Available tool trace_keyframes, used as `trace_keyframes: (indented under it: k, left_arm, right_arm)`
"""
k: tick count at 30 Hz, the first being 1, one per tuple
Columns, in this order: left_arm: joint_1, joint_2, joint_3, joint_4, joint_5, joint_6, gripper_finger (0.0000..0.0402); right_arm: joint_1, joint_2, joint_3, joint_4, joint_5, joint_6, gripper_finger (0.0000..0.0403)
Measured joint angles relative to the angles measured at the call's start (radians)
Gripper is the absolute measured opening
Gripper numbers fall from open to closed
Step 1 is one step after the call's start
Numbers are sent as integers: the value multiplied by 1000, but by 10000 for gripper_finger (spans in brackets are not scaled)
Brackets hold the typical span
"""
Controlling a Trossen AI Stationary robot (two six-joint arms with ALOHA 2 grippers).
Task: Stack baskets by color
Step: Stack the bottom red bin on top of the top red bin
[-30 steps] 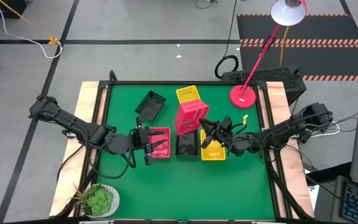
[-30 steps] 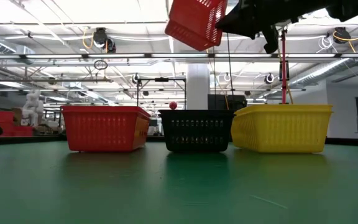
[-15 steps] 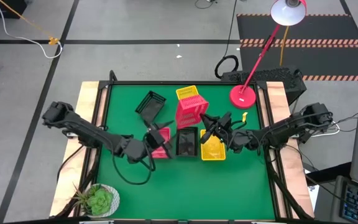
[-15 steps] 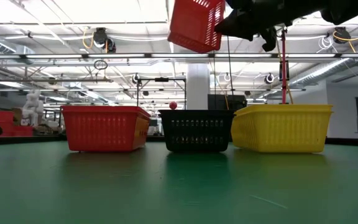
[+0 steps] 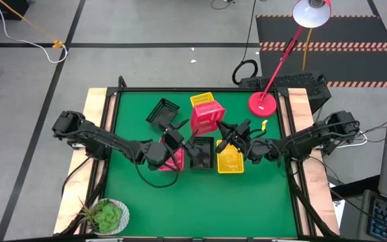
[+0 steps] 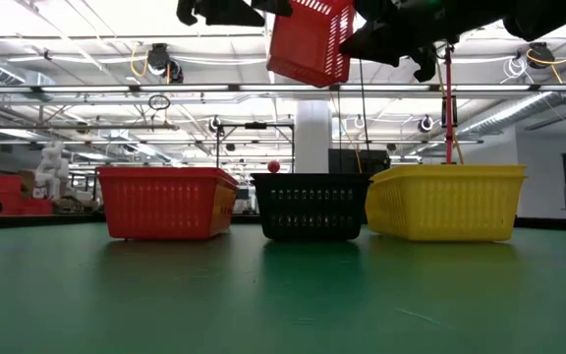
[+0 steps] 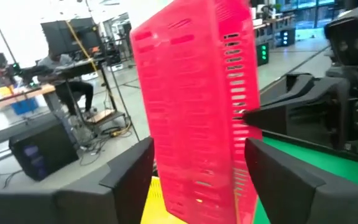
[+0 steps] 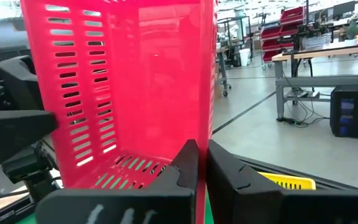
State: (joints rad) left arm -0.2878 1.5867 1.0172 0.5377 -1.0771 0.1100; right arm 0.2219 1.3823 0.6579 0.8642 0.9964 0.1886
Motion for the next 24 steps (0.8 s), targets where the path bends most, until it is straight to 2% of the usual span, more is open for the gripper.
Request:
trace_keyframes:
  k: [10,14,24]
  left_arm:
    - [31,0,0,-9,2,-14,148]
    - [50,0,0,-10,45,-23,114]
    - [100,0,0,-8,61,-94,103]
  right_arm:
    - [-15,0,0,0,6,1,6]
    - [-18,0,0,0,31,1,7]
    - [-21,0,0,0,34,1,9]
